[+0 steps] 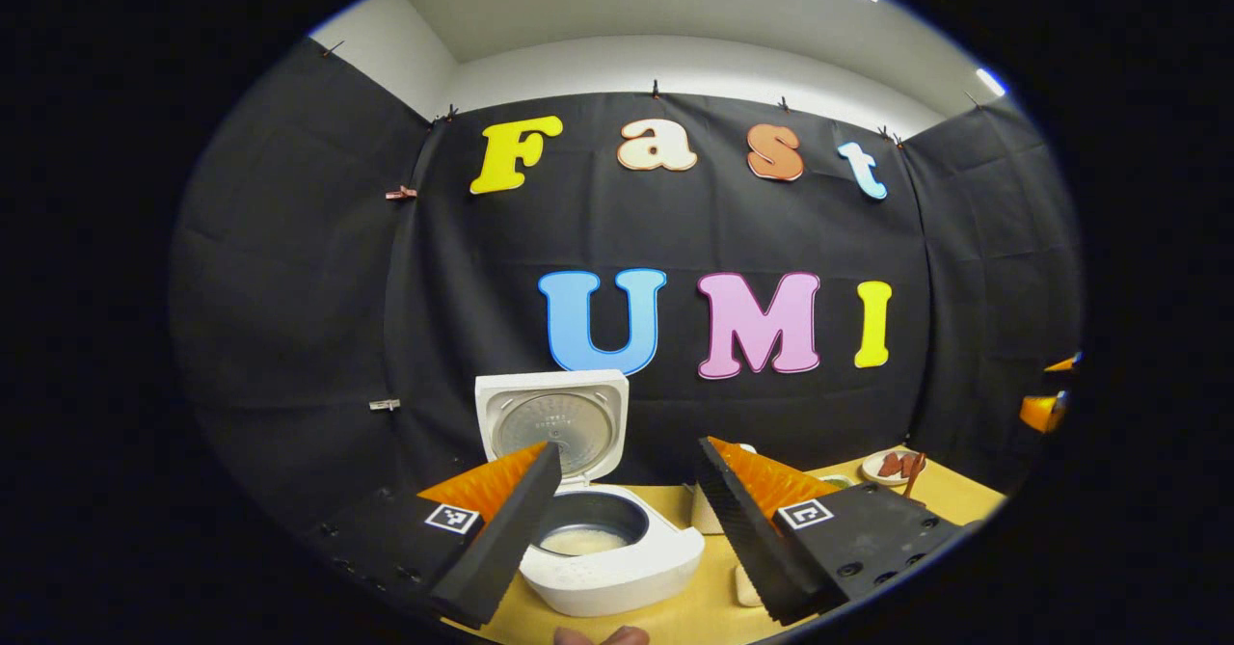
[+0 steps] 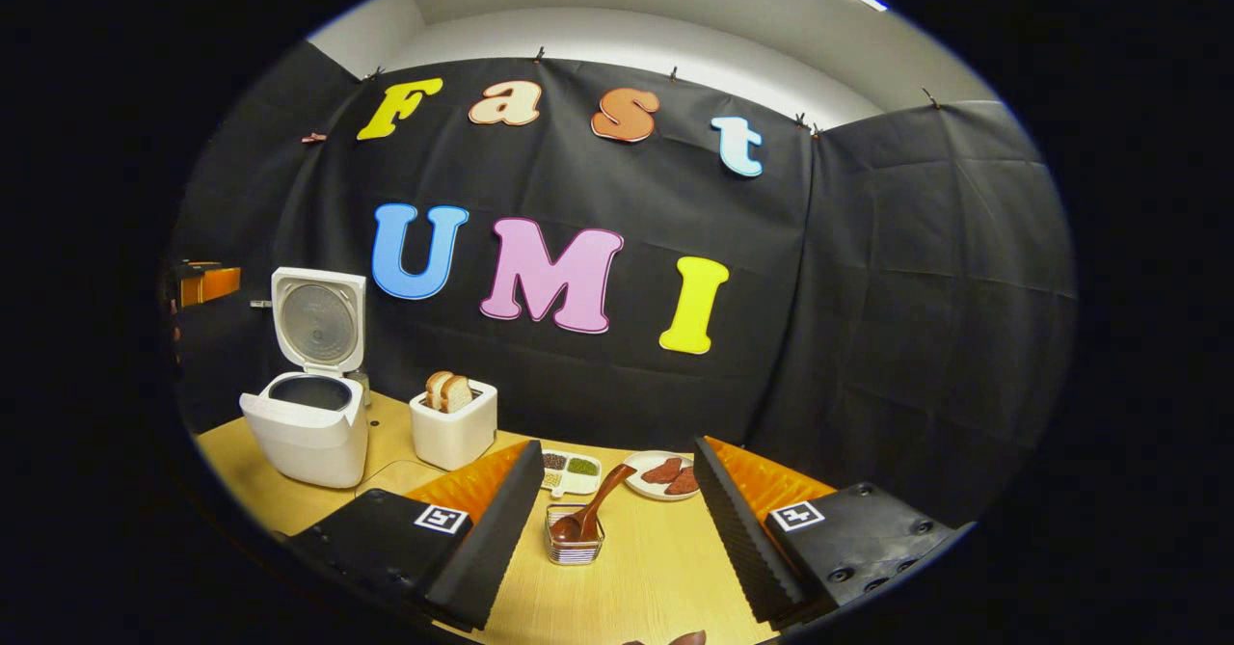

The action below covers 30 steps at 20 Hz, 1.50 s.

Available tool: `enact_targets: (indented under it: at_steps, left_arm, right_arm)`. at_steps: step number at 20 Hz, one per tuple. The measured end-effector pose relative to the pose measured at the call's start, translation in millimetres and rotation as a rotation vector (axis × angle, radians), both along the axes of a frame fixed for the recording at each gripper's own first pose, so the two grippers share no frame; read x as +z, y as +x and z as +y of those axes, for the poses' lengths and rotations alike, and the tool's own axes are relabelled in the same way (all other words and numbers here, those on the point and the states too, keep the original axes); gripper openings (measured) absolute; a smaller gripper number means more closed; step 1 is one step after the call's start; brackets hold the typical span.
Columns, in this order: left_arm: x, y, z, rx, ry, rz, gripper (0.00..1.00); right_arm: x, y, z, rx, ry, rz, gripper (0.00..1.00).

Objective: Close the left gripper, press the button to open the rice cooker; take a wooden spoon from the chopstick holder with the right hand, scoop a spoonful of rice and pour it into the rice cooker, then put the wooden spoon back into the chopstick holder.

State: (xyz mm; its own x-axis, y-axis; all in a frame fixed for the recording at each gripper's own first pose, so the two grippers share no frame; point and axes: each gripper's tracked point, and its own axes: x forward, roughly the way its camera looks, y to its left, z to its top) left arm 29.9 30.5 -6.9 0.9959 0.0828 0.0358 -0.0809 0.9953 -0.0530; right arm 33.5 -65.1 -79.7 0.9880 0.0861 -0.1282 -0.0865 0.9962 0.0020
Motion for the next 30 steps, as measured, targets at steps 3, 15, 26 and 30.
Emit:
enact_targets:
  at_steps: [3, 15, 26, 30]
  left_arm:
    - [-2.2, -5.1, -7.9, 0.002, 0.019, 0.004, 0.96]
    - [-16.5, -11.8, -34.0, 0.086, 0.02, 0.069, 0.97]
    - [-40.7, -18.2, -51.4, 0.216, -0.034, 0.15, 0.97]
    - [-54.1, -25.3, -52.7, 0.259, -0.06, 0.19, 0.97]
  right_arm:
    - [-13.3, 12.7, -2.3, 0.01, 0.01, 0.022, 0.97]
    - [-112.5, 94.8, 4.1, 0.134, 0.119, 0.226, 0.96]
    - [-244.8, 157.1, 35.3, 0.252, 0.339, 0.567, 0.55]
    - [-267.2, 166.6, 49.2, 0.291, 0.385, 0.618, 0.54]
